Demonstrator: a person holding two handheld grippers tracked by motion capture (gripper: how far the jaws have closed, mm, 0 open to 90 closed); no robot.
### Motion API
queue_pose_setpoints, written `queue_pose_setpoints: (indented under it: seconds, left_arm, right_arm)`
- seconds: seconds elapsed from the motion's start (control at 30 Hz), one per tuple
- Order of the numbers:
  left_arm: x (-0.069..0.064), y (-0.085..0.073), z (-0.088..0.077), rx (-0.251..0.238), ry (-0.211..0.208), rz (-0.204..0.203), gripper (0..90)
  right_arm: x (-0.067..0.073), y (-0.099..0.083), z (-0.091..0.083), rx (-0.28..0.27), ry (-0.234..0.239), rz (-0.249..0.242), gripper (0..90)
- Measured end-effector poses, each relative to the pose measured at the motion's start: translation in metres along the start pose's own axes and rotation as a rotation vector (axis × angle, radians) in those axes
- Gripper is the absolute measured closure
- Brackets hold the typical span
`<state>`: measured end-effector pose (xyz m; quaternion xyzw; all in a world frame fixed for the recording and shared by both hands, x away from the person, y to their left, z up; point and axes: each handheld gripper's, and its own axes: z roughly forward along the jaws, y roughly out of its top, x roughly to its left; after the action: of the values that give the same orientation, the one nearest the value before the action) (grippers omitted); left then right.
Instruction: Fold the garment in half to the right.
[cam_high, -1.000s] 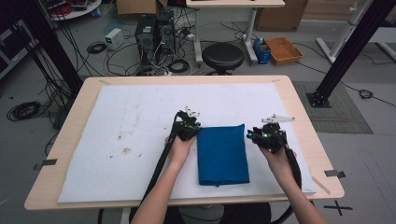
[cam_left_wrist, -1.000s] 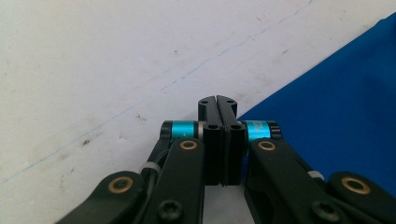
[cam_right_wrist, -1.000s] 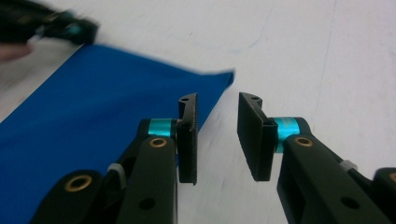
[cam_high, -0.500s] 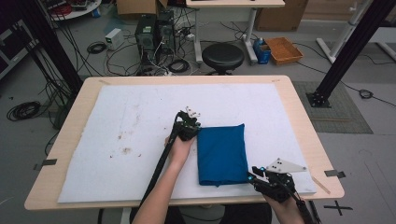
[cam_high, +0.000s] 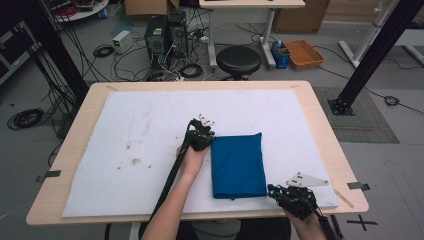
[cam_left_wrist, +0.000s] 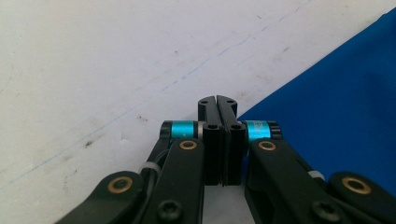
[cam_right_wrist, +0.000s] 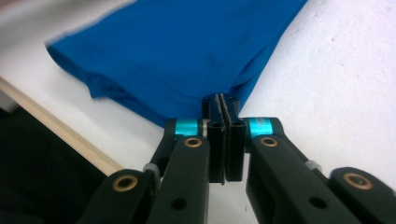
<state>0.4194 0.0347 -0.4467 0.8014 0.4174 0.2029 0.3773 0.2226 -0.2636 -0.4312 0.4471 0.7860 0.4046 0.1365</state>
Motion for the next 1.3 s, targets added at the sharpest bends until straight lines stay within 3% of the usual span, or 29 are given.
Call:
queue_pose_setpoints:
  seconds: [0.03, 0.07, 0.27, 0.3, 0.43, 0.57, 0.73, 0.9, 1.0, 1.13, 1.23, 1.3]
  left_arm:
    - [0.0, 0.0, 0.0, 0.001, 0.0, -0.001, 88.9]
    - [0.0, 0.0, 0.0, 0.0, -0.001, 0.0, 88.8]
    - [-0.001, 0.0, 0.0, -0.004, 0.004, -0.004, 88.8]
    - [-0.001, 0.0, 0.0, -0.002, 0.004, -0.003, 88.8]
    - [-0.001, 0.0, 0.0, -0.002, 0.004, -0.001, 88.8]
    - [0.0, 0.0, 0.0, -0.001, 0.002, 0.001, 88.8]
    - [0.0, 0.0, 0.0, -0.001, 0.0, 0.001, 88.8]
    - [0.001, 0.0, -0.002, -0.011, 0.01, -0.01, 85.4]
    - [0.004, 0.0, -0.009, -0.038, 0.016, -0.008, 73.4]
    - [0.011, 0.0, -0.026, -0.112, -0.039, -0.03, 57.1]
    - [0.016, -0.004, -0.044, -0.166, -0.096, 0.004, 47.5]
    - [0.021, -0.009, -0.06, -0.198, -0.154, 0.022, 43.2]
  right_arm:
    - [-0.002, -0.001, -0.001, -0.017, 0.018, 0.038, 74.0]
    - [-0.003, -0.001, -0.002, -0.019, 0.029, 0.053, 73.9]
    - [0.003, 0.0, 0.008, -0.017, 0.019, 0.069, 66.1]
    - [0.004, 0.0, 0.01, -0.008, 0.017, 0.062, 67.3]
    - [0.007, -0.001, 0.013, 0.017, 0.003, 0.035, 87.8]
    - [0.008, -0.002, 0.003, 0.005, -0.007, 0.006, 88.5]
    - [-0.001, -0.009, -0.004, 0.011, -0.012, 0.042, 88.3]
    - [-0.005, -0.009, -0.006, -0.005, -0.017, 0.056, 74.6]
    - [-0.006, -0.004, -0.01, -0.043, -0.015, 0.042, 68.0]
    - [-0.012, 0.01, -0.017, -0.134, -0.004, 0.022, 59.7]
    - [-0.017, 0.023, -0.02, -0.184, 0.016, -0.004, 49.8]
    - [-0.021, 0.033, -0.021, -0.203, 0.03, -0.029, 45.6]
